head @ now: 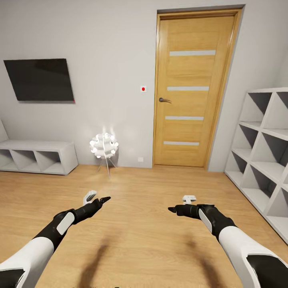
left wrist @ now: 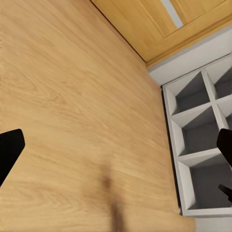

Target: Attach the digital camera to the camera tripod in the bedroom.

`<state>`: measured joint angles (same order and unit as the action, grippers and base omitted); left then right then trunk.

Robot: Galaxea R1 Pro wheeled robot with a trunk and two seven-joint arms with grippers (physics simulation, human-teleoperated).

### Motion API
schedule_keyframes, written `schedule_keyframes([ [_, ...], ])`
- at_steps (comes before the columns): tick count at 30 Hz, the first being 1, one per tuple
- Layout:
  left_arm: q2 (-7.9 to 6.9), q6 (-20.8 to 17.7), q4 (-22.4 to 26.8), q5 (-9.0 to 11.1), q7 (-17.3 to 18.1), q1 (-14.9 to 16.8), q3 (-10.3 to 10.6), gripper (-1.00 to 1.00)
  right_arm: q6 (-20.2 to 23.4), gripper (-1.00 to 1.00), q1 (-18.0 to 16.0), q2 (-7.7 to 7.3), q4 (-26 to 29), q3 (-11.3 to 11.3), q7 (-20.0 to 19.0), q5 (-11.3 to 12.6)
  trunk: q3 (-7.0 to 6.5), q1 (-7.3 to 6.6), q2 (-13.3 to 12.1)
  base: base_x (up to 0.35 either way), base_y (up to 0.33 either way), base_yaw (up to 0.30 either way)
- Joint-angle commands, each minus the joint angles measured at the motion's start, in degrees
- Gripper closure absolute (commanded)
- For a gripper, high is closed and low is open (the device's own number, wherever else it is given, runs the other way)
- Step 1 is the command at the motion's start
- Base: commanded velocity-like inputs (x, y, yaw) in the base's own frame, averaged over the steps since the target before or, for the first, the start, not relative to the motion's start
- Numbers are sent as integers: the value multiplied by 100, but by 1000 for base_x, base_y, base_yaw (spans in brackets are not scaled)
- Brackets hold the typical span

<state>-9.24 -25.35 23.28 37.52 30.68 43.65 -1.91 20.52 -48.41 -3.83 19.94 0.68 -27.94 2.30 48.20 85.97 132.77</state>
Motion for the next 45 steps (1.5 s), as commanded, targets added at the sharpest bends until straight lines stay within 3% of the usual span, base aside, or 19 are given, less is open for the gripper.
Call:
schedule_keyframes([
  [1,1,-43,1,28,8,3,-22,-100,38,-100,-2,4,9,3,-5,25,24,21,44,0,0,0],
  [6,1,-38,1,28,-58,2,-16,-100,33,-100,-2,11,9,2,-2,25,114,131,245,0,0,0],
  [12,17,-1,27,34,-534,3,-19,-100,38,-100,-2,12,9,-6,-1,25,222,263,485,0,0,0],
  [16,18,8,54,42,-673,-1,-20,-100,39,-100,-2,13,9,-5,-1,25,294,351,646,0,0,0],
  [26,19,12,54,37,-752,-1,-20,-100,26,-100,-2,13,9,1,-1,25,473,570,1047,0,0,0],
  [45,71,12,53,38,-762,2,-20,-100,25,-100,-2,23,9,3,-1,25,894,619,1072,0,0,0],
])
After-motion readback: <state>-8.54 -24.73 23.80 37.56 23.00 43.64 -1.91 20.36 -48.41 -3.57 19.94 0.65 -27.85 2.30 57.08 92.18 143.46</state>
